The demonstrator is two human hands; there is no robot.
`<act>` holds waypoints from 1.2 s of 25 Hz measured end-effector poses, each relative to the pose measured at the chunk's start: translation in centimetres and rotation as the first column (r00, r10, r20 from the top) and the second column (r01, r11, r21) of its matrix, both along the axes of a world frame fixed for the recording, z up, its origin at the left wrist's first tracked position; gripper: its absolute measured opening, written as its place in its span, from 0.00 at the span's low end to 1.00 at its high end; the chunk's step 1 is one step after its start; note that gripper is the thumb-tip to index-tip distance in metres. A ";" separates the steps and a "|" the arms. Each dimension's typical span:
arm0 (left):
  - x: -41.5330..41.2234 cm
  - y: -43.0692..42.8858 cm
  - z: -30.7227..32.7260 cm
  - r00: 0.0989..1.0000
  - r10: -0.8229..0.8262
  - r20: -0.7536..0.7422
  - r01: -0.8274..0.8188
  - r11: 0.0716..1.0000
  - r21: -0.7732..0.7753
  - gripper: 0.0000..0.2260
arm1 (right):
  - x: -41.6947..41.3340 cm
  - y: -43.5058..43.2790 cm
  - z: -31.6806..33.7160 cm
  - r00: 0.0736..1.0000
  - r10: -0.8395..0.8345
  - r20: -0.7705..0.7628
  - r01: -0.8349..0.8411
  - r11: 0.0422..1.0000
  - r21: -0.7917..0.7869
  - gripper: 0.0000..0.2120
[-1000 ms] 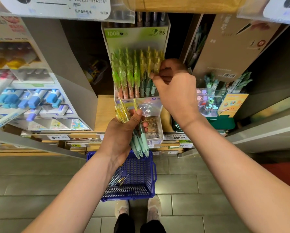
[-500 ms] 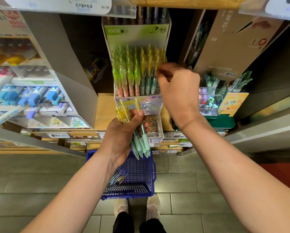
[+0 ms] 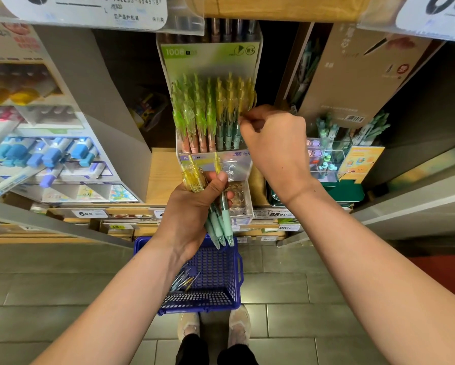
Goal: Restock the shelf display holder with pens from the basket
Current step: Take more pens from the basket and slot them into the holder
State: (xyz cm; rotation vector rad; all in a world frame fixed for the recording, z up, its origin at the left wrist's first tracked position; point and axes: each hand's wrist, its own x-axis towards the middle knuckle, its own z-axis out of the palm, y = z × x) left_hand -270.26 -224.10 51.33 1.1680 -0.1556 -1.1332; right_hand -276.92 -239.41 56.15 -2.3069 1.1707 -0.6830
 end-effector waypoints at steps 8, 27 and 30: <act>-0.6 -0.2 0.3 0.999 0.013 0.049 -0.012 0.999 -0.037 0.10 | -3.6 2.9 -0.2 0.964 0.074 0.256 -0.255 0.527 0.811 0.11; -0.3 -0.4 0.4 0.987 -0.048 -0.153 0.062 0.994 0.087 0.15 | -2.9 -3.5 3.4 0.828 -0.134 0.544 -0.085 0.930 0.358 0.05; -0.2 -0.4 0.5 0.987 -0.050 -0.150 0.058 0.997 0.049 0.22 | -2.2 -3.4 2.4 0.870 -0.075 0.487 -0.064 0.963 0.263 0.08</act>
